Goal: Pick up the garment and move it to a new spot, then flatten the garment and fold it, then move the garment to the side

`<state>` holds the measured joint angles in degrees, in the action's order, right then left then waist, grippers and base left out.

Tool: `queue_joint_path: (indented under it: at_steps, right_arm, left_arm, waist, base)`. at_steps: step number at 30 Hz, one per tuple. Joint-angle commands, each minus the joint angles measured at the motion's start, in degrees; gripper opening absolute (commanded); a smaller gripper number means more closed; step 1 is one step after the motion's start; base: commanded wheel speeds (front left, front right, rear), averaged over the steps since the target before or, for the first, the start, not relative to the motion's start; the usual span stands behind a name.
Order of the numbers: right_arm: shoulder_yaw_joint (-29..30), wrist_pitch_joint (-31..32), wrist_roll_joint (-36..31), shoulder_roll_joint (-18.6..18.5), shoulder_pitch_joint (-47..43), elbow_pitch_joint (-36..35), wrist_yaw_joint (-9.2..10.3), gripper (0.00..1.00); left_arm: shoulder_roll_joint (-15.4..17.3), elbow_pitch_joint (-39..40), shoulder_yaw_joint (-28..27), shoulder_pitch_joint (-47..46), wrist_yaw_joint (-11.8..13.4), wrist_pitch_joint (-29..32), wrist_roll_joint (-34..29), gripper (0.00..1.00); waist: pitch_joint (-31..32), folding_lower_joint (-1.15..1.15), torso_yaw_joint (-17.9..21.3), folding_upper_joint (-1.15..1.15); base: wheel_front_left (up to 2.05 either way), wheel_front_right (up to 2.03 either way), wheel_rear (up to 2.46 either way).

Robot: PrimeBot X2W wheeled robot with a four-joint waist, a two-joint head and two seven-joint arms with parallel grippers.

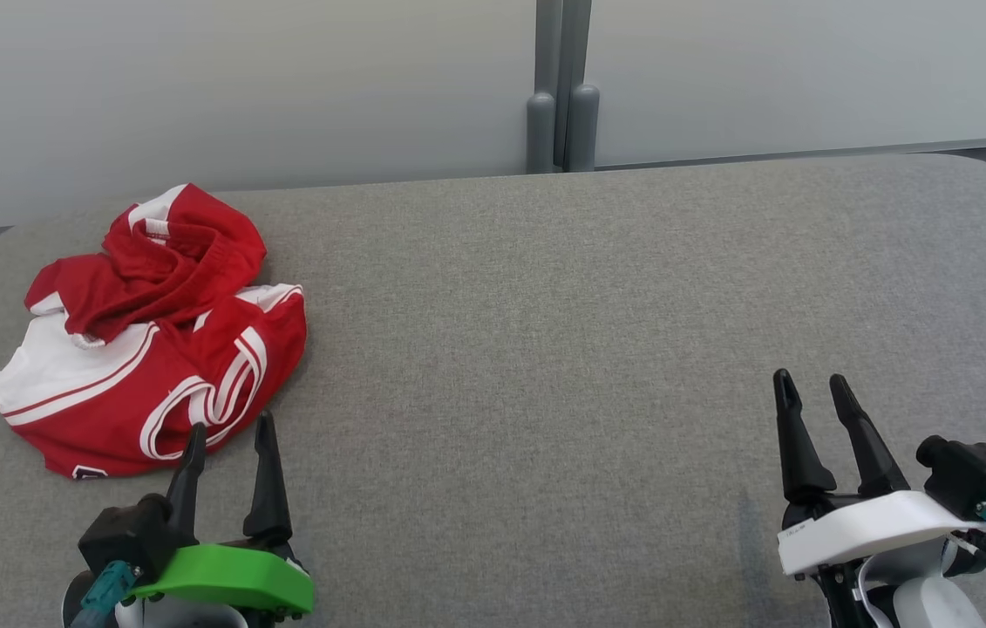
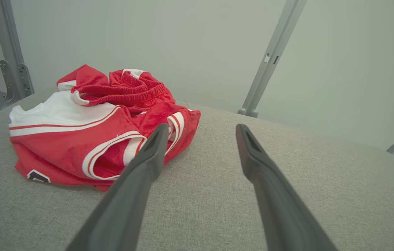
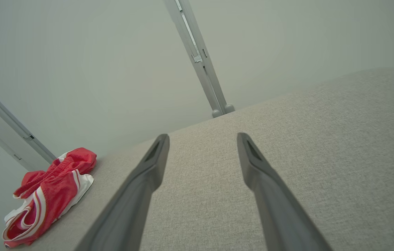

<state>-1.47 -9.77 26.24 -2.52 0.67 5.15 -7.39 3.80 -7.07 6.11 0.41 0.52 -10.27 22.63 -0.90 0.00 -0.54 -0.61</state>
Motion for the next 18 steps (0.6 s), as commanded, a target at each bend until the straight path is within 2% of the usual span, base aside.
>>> queue_joint_path:
  at_steps: [1,18]
  right_arm:
    - [-0.22,-0.74,-2.1,-0.36,-0.03,-0.65,-0.14,1.0]
    - [-0.84,-2.97,-10.73,-0.43,-0.81,-1.02,-0.15,1.0]
  left_arm:
    - [0.4,0.41,0.15,0.36,0.43,-0.64,-1.88,1.0]
    - [0.02,-0.2,-0.01,1.46,0.6,-2.67,-9.23,1.0]
  waist:
    - [-0.08,0.0,-0.02,0.41]
    - [-0.01,0.0,-0.12,0.49]
  base:
    - [0.0,0.0,0.0]
    - [0.0,0.0,0.0]
